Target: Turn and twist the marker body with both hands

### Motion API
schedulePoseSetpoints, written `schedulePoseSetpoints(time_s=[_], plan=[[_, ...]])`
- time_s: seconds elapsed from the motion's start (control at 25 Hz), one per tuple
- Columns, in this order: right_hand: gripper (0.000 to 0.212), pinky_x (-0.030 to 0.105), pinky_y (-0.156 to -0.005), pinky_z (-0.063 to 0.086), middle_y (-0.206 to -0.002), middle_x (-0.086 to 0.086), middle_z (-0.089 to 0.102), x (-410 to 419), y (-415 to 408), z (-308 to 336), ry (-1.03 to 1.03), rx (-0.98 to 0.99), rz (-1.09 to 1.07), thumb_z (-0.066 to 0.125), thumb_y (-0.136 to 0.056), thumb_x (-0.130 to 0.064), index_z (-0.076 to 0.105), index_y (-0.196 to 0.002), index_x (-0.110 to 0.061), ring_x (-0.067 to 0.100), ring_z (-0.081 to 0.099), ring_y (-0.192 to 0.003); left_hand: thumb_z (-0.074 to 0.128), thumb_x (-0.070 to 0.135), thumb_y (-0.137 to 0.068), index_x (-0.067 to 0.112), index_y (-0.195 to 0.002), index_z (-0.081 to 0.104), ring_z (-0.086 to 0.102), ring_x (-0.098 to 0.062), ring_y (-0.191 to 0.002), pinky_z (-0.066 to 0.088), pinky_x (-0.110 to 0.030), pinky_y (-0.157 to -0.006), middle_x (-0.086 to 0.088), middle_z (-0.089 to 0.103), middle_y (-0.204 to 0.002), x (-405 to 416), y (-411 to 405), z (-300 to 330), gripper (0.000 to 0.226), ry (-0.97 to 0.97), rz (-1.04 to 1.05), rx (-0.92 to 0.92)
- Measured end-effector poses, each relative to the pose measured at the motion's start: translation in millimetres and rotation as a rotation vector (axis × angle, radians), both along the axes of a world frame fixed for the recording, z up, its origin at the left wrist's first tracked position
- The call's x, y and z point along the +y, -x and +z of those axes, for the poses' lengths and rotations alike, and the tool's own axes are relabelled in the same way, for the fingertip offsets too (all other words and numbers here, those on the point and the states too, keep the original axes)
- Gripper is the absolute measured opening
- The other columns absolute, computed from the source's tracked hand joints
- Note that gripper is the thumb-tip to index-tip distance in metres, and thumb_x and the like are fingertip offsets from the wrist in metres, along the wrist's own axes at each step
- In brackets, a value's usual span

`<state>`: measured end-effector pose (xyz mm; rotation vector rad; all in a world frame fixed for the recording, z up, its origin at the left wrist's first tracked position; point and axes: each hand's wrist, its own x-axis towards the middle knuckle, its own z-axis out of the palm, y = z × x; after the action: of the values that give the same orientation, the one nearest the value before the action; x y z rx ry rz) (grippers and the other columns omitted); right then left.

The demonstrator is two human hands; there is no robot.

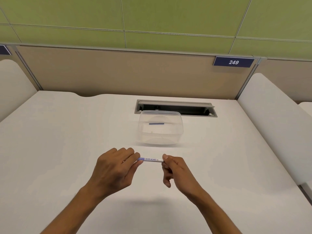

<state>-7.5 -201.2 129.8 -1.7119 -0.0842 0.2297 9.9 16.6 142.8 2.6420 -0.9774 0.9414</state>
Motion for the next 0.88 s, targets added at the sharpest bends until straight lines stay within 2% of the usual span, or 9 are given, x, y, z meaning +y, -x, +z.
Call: schedulePoseSetpoints(time_s=[0.08,0.2,0.32,0.48,0.6,0.76,0.88], plan=[[0.053,0.024,-0.051,0.038,-0.050,-0.011,0.031,1,0,0,-0.006,0.019,-0.005,0.038,-0.107,-0.027,0.041,-0.054,-0.027,0.014,0.040,-0.040,0.059,0.023,-0.088,0.012,-0.082,0.067,0.044,-0.023,-0.050,0.033,-0.033,-0.042,0.001,0.059,-0.068,0,0,-1,0.016,0.004,0.005,0.019],[0.044,0.022,-0.052,0.039,-0.050,-0.006,0.041,5,2,-5,0.133,-0.148,-0.094,0.040,-0.105,-0.029,0.043,-0.064,-0.016,0.014,0.045,-0.046,0.055,0.029,-0.089,0.015,-0.082,0.068,0.044,-0.020,-0.048,0.033,-0.027,-0.043,0.004,0.060,-0.068,2,0,3,0.020,0.077,0.012,0.167],[0.035,0.035,-0.053,0.040,-0.059,0.006,0.052,5,4,-5,0.342,-0.334,-0.130,0.038,-0.102,-0.042,0.047,-0.074,-0.023,0.019,0.048,-0.051,0.049,0.036,-0.090,0.019,-0.083,0.065,0.046,-0.015,-0.048,0.033,-0.023,-0.045,0.012,0.053,-0.067,2,2,7,0.024,0.174,0.012,0.331],[0.025,0.030,-0.054,0.040,-0.065,-0.003,0.052,-1,4,-1,0.554,-0.547,-0.097,0.031,-0.100,-0.045,0.045,-0.085,-0.031,0.019,0.046,-0.057,0.042,0.047,-0.093,0.030,-0.085,0.058,0.045,-0.007,-0.056,0.035,-0.020,-0.049,0.020,0.043,-0.070,5,5,5,0.025,0.250,0.008,0.472],[0.027,0.034,-0.051,0.040,-0.063,-0.004,0.049,-3,5,-1,0.595,-0.642,-0.087,0.031,-0.101,-0.040,0.047,-0.086,-0.025,0.018,0.042,-0.054,0.042,0.050,-0.093,0.032,-0.085,0.059,0.045,-0.002,-0.058,0.036,-0.020,-0.051,0.023,0.046,-0.069,6,5,5,0.026,0.290,-0.010,0.532],[0.037,0.037,-0.050,0.040,-0.058,0.000,0.050,-1,5,2,0.495,-0.595,-0.069,0.029,-0.102,-0.040,0.045,-0.078,-0.017,0.020,0.043,-0.051,0.046,0.045,-0.093,0.028,-0.084,0.063,0.041,-0.005,-0.052,0.032,-0.024,-0.046,0.016,0.046,-0.066,7,6,13,0.026,0.266,-0.041,0.431],[0.039,0.024,-0.051,0.034,-0.051,-0.001,0.050,3,7,4,0.342,-0.433,-0.042,0.032,-0.101,-0.039,0.041,-0.070,-0.020,0.013,0.040,-0.048,0.048,0.039,-0.094,0.020,-0.083,0.067,0.040,-0.014,-0.046,0.031,-0.028,-0.040,0.008,0.052,-0.064,8,6,19,0.030,0.140,-0.031,0.245]])
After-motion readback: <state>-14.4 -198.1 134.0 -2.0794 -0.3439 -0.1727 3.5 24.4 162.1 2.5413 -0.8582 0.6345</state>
